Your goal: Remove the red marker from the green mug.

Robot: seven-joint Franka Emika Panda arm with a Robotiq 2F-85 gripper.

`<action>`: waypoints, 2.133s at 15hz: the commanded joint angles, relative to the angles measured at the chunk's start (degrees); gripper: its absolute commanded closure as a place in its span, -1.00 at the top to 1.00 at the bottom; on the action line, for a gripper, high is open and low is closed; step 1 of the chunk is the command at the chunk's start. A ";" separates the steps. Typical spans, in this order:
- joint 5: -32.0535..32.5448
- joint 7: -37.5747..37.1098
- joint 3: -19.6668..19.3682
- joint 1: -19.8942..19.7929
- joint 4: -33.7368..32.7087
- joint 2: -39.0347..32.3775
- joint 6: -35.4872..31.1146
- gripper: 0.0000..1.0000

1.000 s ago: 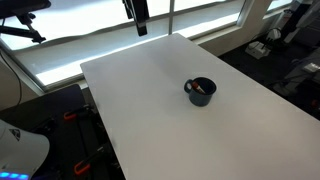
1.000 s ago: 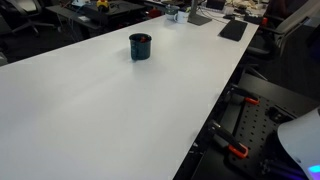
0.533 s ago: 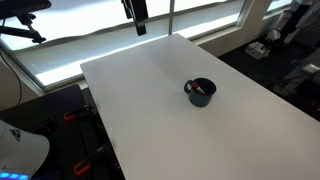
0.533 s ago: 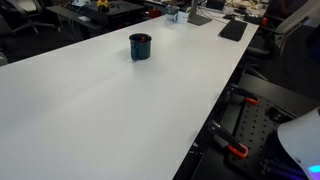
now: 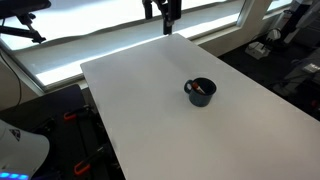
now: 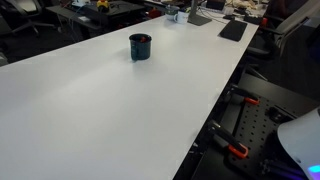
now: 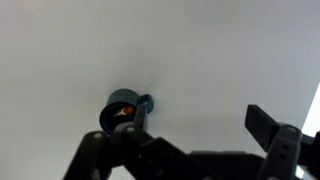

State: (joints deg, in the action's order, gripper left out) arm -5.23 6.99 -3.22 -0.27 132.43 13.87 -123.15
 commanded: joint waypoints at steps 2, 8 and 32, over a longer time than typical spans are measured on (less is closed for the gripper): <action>-2.11 4.30 0.03 0.03 -5.30 -5.18 3.23 1.00; -2.77 5.57 0.33 0.14 -10.06 -10.44 5.17 1.00; 6.81 10.78 1.32 -3.90 -34.01 -33.95 17.22 1.00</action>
State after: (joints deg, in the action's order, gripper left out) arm 2.86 14.59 -3.26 -3.92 106.10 -13.95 -111.89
